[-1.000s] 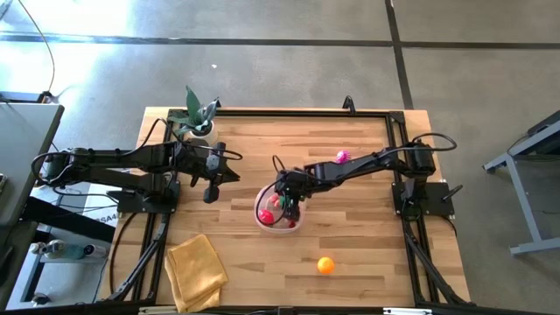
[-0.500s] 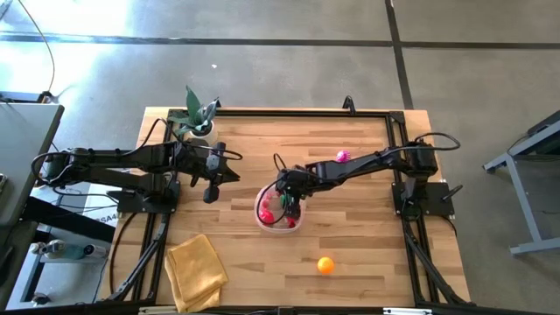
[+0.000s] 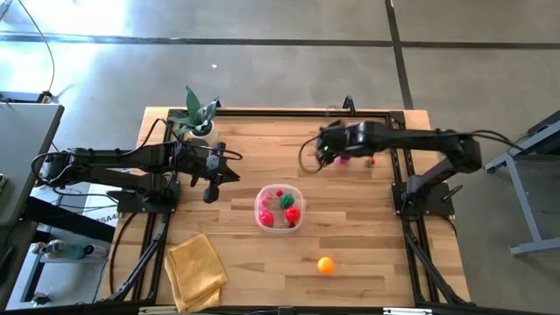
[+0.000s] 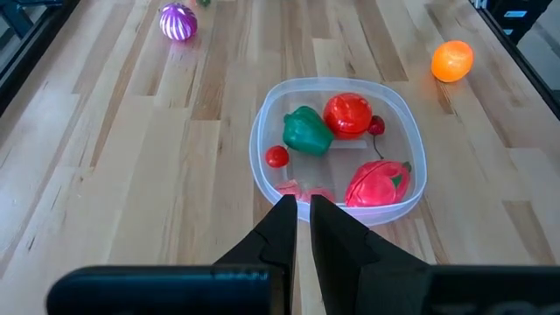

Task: Pick and placing Produce into tupperware
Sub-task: Put the purple onion into the transparent container

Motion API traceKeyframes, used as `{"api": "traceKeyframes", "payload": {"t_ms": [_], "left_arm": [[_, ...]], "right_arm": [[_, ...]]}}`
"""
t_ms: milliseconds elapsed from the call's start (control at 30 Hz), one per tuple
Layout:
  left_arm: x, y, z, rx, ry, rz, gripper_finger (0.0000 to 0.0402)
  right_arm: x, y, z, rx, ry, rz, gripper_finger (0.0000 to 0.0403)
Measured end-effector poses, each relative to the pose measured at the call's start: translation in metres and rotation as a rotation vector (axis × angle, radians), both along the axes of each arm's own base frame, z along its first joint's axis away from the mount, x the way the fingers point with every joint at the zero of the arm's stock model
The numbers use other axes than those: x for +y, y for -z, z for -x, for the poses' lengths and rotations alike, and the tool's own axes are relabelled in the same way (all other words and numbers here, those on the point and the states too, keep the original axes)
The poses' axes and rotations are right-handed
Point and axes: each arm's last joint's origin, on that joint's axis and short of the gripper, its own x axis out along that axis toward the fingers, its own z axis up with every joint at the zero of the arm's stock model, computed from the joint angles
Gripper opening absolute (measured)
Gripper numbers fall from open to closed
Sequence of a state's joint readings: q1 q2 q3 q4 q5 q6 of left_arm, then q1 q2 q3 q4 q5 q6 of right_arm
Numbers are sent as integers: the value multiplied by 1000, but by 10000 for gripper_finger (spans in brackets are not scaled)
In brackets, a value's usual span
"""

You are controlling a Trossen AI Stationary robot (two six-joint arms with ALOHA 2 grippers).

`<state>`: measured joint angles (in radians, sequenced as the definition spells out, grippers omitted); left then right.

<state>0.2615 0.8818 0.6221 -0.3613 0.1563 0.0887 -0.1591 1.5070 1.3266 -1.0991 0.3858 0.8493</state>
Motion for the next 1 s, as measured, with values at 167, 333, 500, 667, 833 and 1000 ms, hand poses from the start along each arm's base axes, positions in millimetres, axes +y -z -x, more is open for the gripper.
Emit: {"api": "traceKeyframes", "payload": {"t_ms": [167, 333, 500, 667, 833, 1000], "left_arm": [[0, 0, 0, 0, 0, 0, 26], [0, 0, 0, -1, 0, 0, 26], [0, 0, 0, 0, 0, 0, 26], [0, 0, 0, 0, 0, 0, 26], [0, 0, 0, 0, 0, 0, 26], [0, 0, 0, 0, 0, 0, 26]], "right_arm": [[-31, -2, 21, 48, 198, -29, 302], [-63, 10, 25, 110, 261, -69, 302], [-84, 32, 21, 171, 288, -163, 302], [-96, 50, 15, 208, 301, -223, 302], [-99, 61, 9, 210, 296, -259, 302], [-100, 63, 7, 206, 288, -256, 302]]}}
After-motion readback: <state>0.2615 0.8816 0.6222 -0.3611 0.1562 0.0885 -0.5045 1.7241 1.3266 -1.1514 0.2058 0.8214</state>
